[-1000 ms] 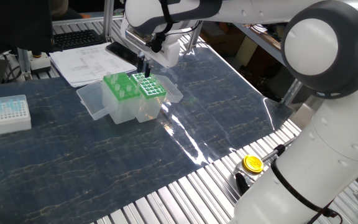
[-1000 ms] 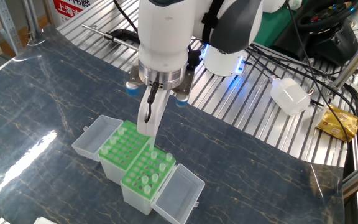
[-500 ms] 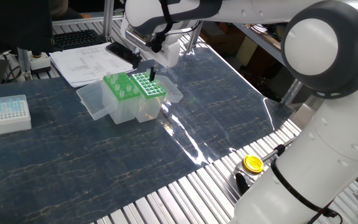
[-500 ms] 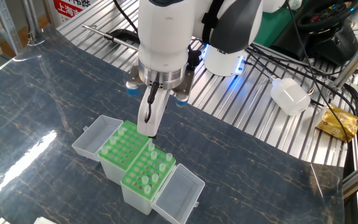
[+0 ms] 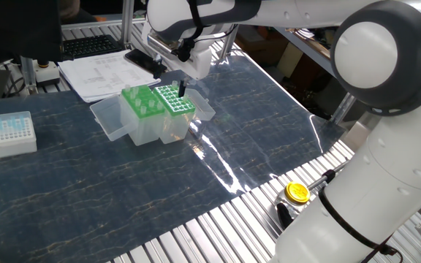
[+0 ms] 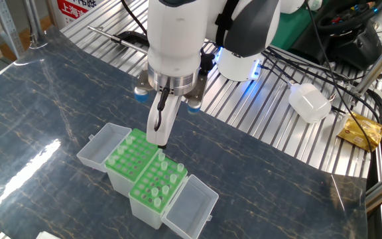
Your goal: Transfer all large pipette tips from one holder to another
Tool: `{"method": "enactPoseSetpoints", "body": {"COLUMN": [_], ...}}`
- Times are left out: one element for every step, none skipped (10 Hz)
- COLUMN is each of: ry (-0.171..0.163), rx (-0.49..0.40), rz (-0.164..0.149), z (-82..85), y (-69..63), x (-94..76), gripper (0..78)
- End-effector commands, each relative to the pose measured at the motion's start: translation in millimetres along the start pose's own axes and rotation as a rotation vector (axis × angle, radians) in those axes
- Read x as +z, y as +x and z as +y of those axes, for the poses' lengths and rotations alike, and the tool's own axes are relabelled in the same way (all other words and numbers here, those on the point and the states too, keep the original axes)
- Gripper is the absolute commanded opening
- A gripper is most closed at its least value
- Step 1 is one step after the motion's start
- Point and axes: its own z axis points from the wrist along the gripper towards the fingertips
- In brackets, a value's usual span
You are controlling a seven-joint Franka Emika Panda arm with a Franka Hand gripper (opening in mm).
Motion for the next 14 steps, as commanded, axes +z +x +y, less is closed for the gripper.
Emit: {"method": "enactPoseSetpoints", "body": {"ry": [0.002,0.003,0.003,0.003,0.005,0.005,0.006,0.007,0.009,0.009,0.008,0.008,0.007,0.008], "rx": [-0.381,-0.422,-0.466,-0.482,-0.544,-0.558,-0.595,-0.622,-0.640,-0.660,-0.675,-0.693,-0.710,-0.725], "rz": [-0.021,-0.021,-0.020,-0.019,-0.019,-0.019,-0.021,-0.023,-0.025,-0.024,-0.025,-0.025,-0.024,-0.022], "z": [-6.3,-8.9,-12.3,-13.4,-16.1,-16.6,-17.8,-18.2,-18.1,-17.9,-17.8,-17.7,-16.9,-16.1], "y": [-33.7,-39.2,-44.5,-46.3,-52.5,-54.0,-59.3,-62.5,-64.6,-66.4,-68.5,-71.4,-74.3,-76.5], "x": [6.0,6.6,6.6,6.7,8.1,8.6,10.9,12.5,13.8,14.9,16.3,18.3,19.3,18.9], "gripper": [77.4,77.4,77.4,77.4,77.4,77.4,77.4,77.4,77.4,77.4,77.4,77.4,77.4,77.4]}}
